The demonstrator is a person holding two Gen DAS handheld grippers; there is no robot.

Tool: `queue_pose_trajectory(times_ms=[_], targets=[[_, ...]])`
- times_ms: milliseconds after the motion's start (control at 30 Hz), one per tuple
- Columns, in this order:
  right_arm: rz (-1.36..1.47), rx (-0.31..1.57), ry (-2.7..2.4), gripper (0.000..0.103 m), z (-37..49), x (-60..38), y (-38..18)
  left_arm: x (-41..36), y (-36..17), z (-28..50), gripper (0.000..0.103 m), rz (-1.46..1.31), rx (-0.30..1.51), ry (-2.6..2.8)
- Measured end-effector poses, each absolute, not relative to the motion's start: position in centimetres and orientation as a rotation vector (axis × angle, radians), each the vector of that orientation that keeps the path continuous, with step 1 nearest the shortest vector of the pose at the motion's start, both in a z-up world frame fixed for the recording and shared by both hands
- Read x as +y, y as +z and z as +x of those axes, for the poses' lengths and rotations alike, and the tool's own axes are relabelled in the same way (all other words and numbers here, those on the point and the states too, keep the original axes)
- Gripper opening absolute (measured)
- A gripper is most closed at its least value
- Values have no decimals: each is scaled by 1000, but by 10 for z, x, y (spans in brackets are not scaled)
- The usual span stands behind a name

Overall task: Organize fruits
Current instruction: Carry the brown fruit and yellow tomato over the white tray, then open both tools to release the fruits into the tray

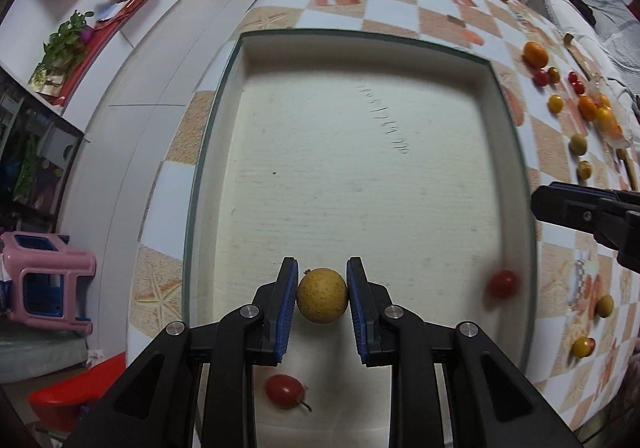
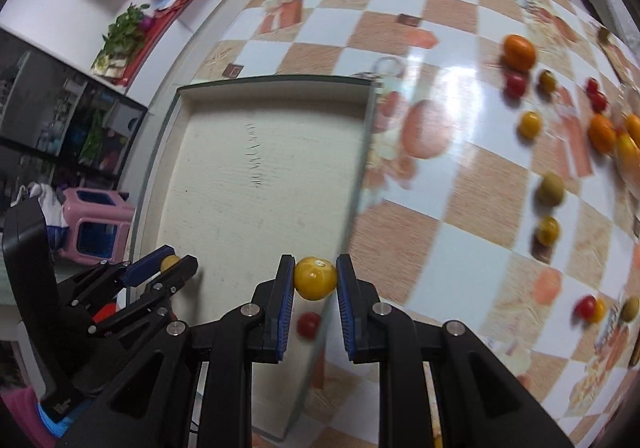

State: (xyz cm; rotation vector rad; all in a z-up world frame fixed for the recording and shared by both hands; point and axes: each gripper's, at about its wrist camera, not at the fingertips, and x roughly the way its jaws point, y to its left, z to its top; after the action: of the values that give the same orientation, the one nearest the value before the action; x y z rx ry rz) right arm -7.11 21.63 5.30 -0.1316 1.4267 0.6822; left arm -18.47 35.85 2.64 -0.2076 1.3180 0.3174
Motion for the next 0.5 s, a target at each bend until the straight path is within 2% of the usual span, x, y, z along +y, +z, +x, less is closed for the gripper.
queue_pose_trajectory(times_ms=[367, 433, 467, 500], targets=[[-252, 1473, 670, 23, -63, 262, 15, 362, 16, -185, 27, -167, 1331, 339], [-264, 1466, 670, 27, -64, 265, 14, 362, 15, -185, 40, -149, 1337, 341], [-270, 1464, 679, 31, -65, 268, 15, 361, 16, -184, 66, -142, 1333, 349], [-274, 1467, 687, 40, -66, 272, 14, 361, 18, -185, 76, -132, 1320, 362]])
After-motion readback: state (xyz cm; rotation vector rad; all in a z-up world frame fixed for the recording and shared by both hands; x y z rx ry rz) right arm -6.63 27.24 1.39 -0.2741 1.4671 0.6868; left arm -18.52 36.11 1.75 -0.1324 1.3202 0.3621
